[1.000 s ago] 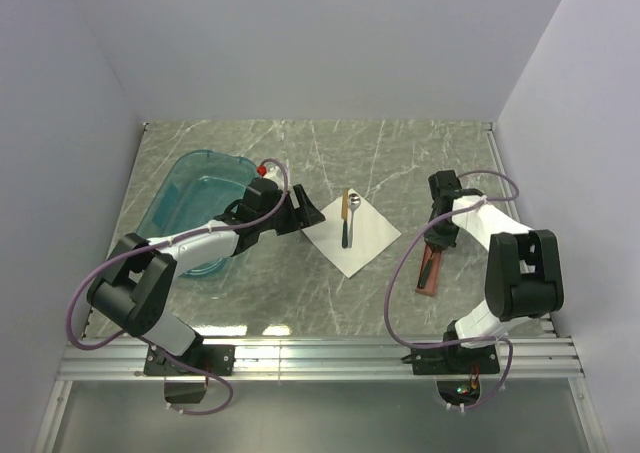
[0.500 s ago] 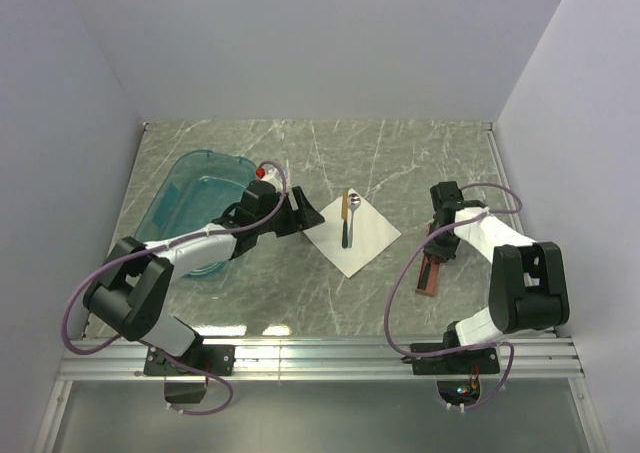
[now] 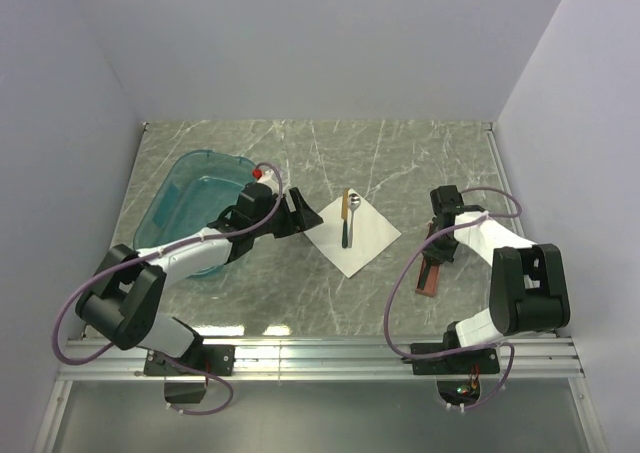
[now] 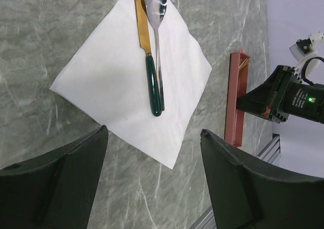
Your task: Place the utensils on the paper napkin and roll it up
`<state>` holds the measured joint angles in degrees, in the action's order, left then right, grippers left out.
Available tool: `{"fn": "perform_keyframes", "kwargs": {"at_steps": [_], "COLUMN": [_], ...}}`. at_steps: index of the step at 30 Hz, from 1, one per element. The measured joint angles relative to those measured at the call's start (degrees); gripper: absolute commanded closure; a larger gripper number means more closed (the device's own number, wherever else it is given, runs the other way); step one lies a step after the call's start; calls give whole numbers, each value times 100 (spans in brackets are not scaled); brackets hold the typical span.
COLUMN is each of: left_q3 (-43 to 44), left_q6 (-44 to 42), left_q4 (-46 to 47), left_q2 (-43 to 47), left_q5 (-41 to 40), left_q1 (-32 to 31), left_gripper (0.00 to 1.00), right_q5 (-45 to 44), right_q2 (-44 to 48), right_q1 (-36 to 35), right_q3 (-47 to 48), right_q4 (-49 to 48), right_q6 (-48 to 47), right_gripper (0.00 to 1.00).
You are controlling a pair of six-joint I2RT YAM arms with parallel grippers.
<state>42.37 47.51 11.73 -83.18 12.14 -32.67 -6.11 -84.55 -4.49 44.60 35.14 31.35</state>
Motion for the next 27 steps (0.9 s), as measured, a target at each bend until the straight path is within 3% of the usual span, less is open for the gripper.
{"fn": "perform_keyframes", "kwargs": {"at_steps": [3,10,19,27], "left_q3": [0,0,90,385], "left_q6": [0,0,4,120], "left_q4": [-2,-42,-140,-164], "left_q2": [33,79,83,-271], "left_q5": [-2,-44,-212,0], "left_q1": [0,0,4,407], "left_gripper": [20,20,20,20], "right_q5": [-7,-197,-442,-4], "right_q2": [0,39,450,-507], "right_q1": [0,0,-122,-1742], "right_q3": [15,319,1434,2636], "right_q4": [9,337,846,308], "right_q6": [-52,-129,-286,-245], "right_gripper": [100,100,100,100]}}
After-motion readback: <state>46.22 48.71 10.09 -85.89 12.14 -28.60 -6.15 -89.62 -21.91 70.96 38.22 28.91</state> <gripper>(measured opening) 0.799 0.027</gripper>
